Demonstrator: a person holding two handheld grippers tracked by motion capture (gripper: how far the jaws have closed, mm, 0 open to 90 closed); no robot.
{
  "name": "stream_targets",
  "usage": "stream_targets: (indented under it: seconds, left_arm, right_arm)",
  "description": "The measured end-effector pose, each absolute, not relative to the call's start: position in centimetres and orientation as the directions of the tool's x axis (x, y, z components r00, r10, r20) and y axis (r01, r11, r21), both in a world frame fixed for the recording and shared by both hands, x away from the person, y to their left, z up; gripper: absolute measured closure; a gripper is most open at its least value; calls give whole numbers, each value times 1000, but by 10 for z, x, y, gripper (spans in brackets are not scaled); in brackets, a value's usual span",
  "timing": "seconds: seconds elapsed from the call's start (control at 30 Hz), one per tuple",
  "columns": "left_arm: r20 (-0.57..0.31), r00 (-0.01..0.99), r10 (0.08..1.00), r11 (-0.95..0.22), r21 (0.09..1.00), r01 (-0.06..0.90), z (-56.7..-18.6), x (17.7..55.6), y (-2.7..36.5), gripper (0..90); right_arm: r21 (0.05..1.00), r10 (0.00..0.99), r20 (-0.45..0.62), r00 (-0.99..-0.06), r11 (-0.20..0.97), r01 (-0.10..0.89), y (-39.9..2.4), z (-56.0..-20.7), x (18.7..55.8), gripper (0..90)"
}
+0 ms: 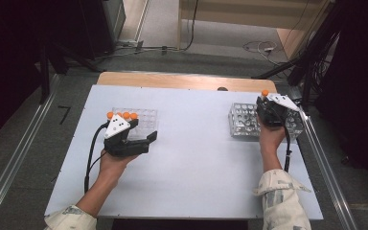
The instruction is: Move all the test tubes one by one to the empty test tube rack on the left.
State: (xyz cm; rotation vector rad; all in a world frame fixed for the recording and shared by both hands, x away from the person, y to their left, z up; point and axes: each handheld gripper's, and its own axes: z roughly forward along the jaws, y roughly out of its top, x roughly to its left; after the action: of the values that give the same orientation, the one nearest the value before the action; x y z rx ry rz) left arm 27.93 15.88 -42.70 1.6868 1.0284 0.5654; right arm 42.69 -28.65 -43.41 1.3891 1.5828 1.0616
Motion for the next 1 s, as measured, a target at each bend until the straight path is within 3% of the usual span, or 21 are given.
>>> stream_targets:
  seconds: [0.47, 1.0]
  left_arm:
    - [-111, 526, 843, -102, 928, 359, -427, 279, 157, 196]
    - [-108, 554, 826, -107, 934, 341, -423, 276, 143, 204]
  right_arm:
    - [944, 984, -58, -170, 110, 312, -283, -397, 405, 718]
    - [930, 861, -21, -508, 203, 305, -215, -403, 344, 719]
